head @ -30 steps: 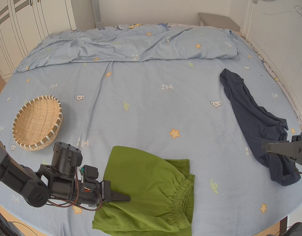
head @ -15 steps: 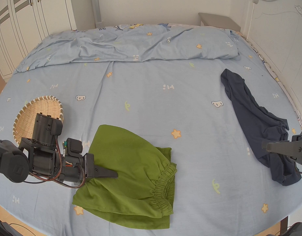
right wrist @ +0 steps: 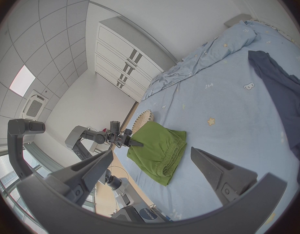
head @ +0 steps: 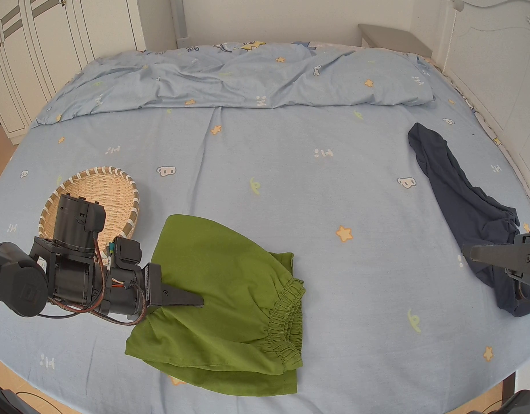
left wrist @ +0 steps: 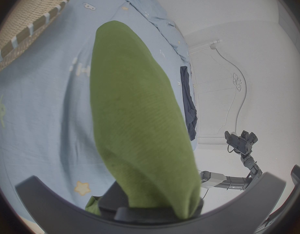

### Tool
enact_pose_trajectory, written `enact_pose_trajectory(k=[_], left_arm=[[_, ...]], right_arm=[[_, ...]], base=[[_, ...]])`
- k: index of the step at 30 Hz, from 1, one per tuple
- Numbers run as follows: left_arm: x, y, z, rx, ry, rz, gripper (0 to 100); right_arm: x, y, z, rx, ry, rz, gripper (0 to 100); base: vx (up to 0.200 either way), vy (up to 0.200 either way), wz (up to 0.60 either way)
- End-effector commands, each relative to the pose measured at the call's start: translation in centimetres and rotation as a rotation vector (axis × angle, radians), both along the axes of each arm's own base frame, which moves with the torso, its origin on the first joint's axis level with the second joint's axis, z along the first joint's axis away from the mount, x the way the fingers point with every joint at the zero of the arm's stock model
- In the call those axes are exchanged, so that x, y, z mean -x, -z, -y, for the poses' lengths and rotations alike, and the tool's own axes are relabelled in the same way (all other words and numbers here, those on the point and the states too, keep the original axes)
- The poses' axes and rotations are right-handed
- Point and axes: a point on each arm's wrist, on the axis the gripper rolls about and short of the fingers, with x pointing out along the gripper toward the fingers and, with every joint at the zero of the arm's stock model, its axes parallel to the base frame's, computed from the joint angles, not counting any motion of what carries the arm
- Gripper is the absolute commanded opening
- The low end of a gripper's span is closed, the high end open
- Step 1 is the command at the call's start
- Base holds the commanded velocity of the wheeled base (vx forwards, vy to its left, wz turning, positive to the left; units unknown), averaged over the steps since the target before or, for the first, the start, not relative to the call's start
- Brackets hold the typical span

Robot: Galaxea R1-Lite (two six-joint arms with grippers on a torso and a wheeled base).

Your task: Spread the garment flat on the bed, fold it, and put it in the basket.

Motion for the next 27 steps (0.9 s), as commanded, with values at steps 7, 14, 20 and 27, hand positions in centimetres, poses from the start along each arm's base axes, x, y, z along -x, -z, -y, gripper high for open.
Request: enact_pose_trajectory(k=[7, 14, 20, 27], left_arm=[[0.1, 0.1, 0.0, -0.001, 0.001, -0.004, 0], [0.1, -0.5, 0.3, -0.009, 0.014, 0.038, 0], [-0.6, -3.1, 1.4, -0.032, 0.107, 0.224, 0], [-2.0, -4.8, 1.8, -0.087, 0.184, 0.419, 0]], right_arm=[[0.0, -0.1, 0.0, -0.003, -0.003, 0.0, 100], [0.0, -0.1, 0.0, -0.002, -0.002, 0.0, 100], [0.0, 0.0, 0.0, -0.002, -0.002, 0.0, 100], [0.0, 0.0, 0.0, 0.008, 0.024, 0.003, 100]], base=[[0.0, 0.2, 0.0], [0.0, 0.029, 0.0], [0.0, 0.0, 0.0], [0.0, 0.0, 0.0]])
